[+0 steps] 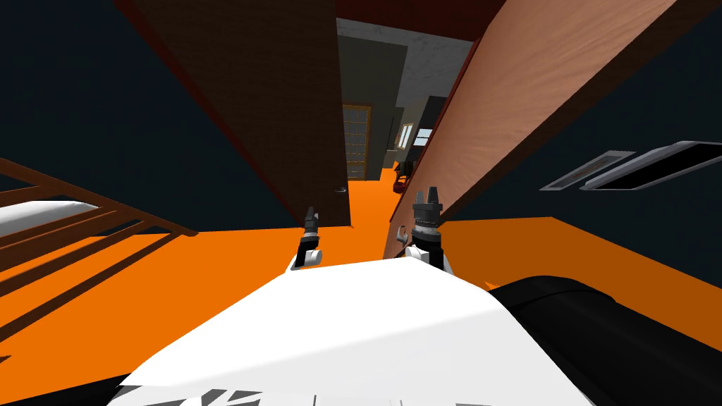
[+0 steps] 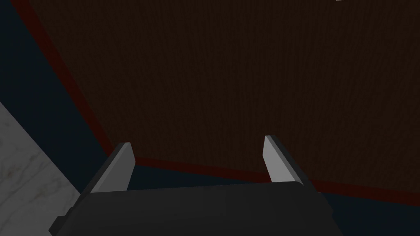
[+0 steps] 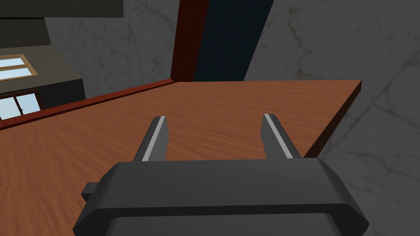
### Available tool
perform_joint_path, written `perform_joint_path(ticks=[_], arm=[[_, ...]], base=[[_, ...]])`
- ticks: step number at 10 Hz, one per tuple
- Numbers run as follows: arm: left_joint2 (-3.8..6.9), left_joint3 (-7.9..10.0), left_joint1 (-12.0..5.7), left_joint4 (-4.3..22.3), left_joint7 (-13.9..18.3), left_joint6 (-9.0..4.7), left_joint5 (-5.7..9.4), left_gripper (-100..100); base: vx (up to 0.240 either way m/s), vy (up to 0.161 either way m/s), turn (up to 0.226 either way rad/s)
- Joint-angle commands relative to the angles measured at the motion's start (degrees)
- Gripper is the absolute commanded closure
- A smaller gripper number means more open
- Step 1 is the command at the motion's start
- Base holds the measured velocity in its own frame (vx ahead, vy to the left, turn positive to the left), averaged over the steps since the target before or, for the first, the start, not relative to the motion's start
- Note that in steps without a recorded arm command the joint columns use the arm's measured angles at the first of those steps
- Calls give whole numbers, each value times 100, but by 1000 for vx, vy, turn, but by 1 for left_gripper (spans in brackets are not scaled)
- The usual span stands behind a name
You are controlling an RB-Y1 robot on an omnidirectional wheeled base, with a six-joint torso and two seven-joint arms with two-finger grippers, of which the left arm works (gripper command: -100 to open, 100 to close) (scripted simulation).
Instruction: Pull the door open
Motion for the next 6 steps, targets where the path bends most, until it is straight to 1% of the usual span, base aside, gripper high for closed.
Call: perform_joint_path(ticks=[1, 5, 6], arm=[[11, -1, -69, 159, -5, -38, 42, -100], [-25, -83, -323, 833, -89, -224, 257, -100], [-25, -83, -323, 875, -89, -224, 257, -100]], base=[[66, 23, -14], [76, 18, -41], [61, 12, -12]])
